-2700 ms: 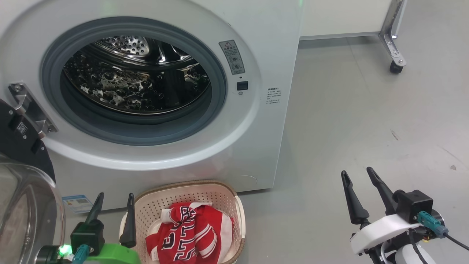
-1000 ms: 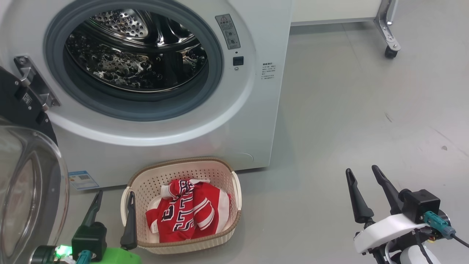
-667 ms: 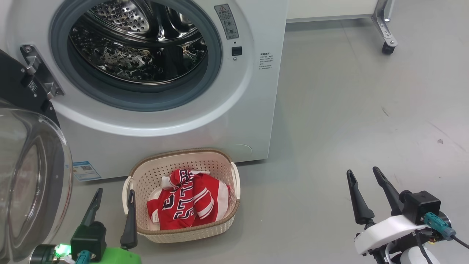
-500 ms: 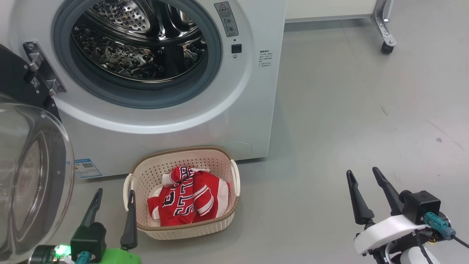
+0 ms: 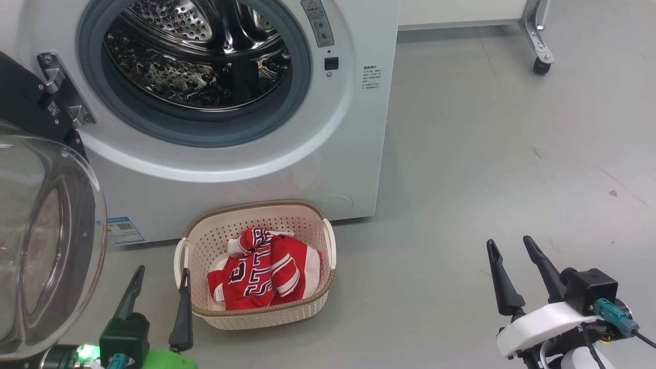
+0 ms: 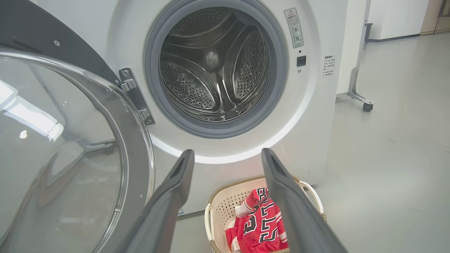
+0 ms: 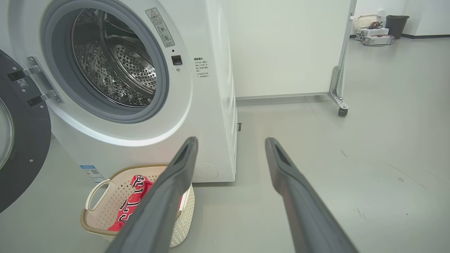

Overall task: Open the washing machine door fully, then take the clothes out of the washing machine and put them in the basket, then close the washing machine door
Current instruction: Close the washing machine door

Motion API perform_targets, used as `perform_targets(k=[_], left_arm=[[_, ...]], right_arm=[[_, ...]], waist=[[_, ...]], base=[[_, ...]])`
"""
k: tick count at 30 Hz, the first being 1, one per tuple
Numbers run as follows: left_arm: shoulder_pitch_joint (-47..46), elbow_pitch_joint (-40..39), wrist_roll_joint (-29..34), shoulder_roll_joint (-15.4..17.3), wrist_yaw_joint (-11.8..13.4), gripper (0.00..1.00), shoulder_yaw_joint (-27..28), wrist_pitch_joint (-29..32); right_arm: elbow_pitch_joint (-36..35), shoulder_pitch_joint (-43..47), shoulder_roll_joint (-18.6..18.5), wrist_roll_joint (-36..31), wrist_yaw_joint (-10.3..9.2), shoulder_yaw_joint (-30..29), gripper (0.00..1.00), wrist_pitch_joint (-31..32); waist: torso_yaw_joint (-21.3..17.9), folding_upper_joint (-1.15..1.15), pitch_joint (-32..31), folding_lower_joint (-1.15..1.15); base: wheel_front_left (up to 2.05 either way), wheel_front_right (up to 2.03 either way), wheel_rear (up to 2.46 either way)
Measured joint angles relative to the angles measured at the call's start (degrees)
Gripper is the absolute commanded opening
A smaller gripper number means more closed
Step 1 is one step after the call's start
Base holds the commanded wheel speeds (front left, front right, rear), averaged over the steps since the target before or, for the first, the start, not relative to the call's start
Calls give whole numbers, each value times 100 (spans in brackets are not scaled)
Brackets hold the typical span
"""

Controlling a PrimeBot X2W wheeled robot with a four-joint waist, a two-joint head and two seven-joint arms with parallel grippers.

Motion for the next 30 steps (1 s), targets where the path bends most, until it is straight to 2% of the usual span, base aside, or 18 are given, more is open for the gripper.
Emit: perform_targets(k=[15, 30], left_arm=[[4, -158, 75, 4, -1, 100, -98, 35], [3, -190, 76, -46, -1, 100, -129, 23]], right_arm=[[-113, 98, -91, 30, -55, -146, 100, -2], [-289, 115, -222, 32, -53, -149, 100, 3]], waist=[[218, 0, 64, 0], [1112, 0, 129, 0]], base=[[0, 0, 0], [0, 0, 0]])
